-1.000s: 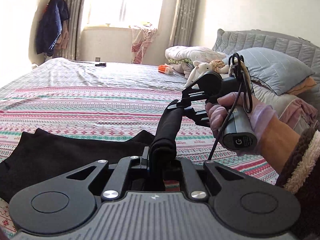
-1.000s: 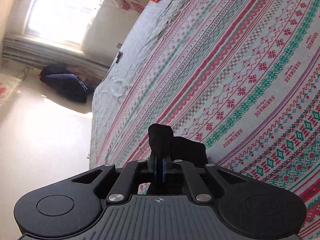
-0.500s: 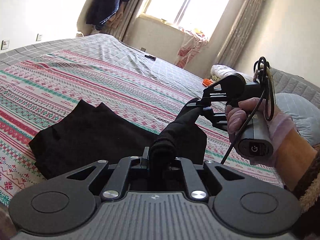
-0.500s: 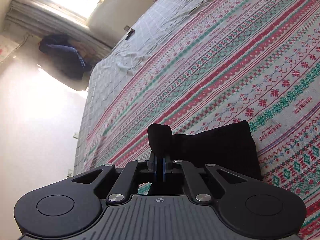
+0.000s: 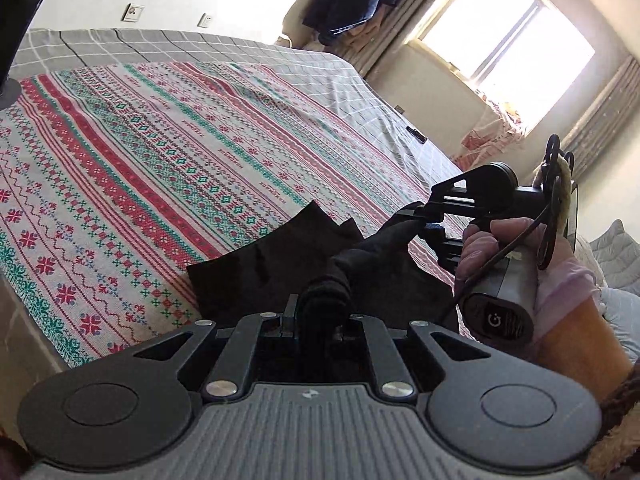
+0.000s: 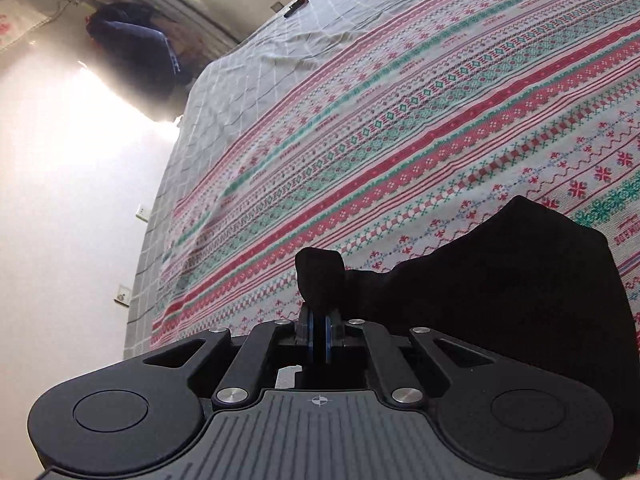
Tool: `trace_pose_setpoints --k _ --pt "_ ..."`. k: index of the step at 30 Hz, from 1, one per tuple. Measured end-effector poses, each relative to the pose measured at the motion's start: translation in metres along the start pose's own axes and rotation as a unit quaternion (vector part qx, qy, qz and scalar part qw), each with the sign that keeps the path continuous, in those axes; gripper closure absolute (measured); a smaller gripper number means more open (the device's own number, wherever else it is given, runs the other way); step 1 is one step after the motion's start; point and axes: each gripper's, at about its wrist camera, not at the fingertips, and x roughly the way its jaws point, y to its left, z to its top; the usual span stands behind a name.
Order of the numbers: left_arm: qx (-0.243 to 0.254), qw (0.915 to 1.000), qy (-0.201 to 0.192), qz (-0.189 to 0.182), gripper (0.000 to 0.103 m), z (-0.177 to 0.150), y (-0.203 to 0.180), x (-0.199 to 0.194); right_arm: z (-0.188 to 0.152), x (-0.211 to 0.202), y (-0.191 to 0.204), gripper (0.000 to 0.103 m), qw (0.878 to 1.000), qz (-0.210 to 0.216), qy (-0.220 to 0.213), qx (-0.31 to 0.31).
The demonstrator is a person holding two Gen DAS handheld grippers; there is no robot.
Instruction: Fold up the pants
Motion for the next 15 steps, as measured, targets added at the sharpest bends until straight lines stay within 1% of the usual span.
trace_pose_setpoints --k 3,7,11,13,15 --pt "-0.017 0.9998 0.001 0.007 0.083 0.006 0.008 0.002 -0.008 0.010 0.011 0.098 1.000 -0.002 0.003 -0.005" --pt "-0.029 0.9994 0.002 0.019 0.083 0.011 0.013 0.001 -0.015 0.019 0.021 0.097 1.000 -0.006 0.007 -0.008" --pt "-0.034 0.9990 0.004 0.030 0.082 0.013 0.016 0.002 -0.017 0.026 0.025 0.095 1.000 -0.004 0.013 -0.006" --pt "-0.033 0.9987 0.008 0.037 0.081 0.013 0.016 0.004 -0.018 0.028 0.025 0.091 1.000 0.000 0.017 -0.003" --pt "-0.028 0.9983 0.006 0.051 0.077 0.014 0.017 0.009 -0.018 0.026 0.026 0.090 1.000 0.004 0.021 -0.006"
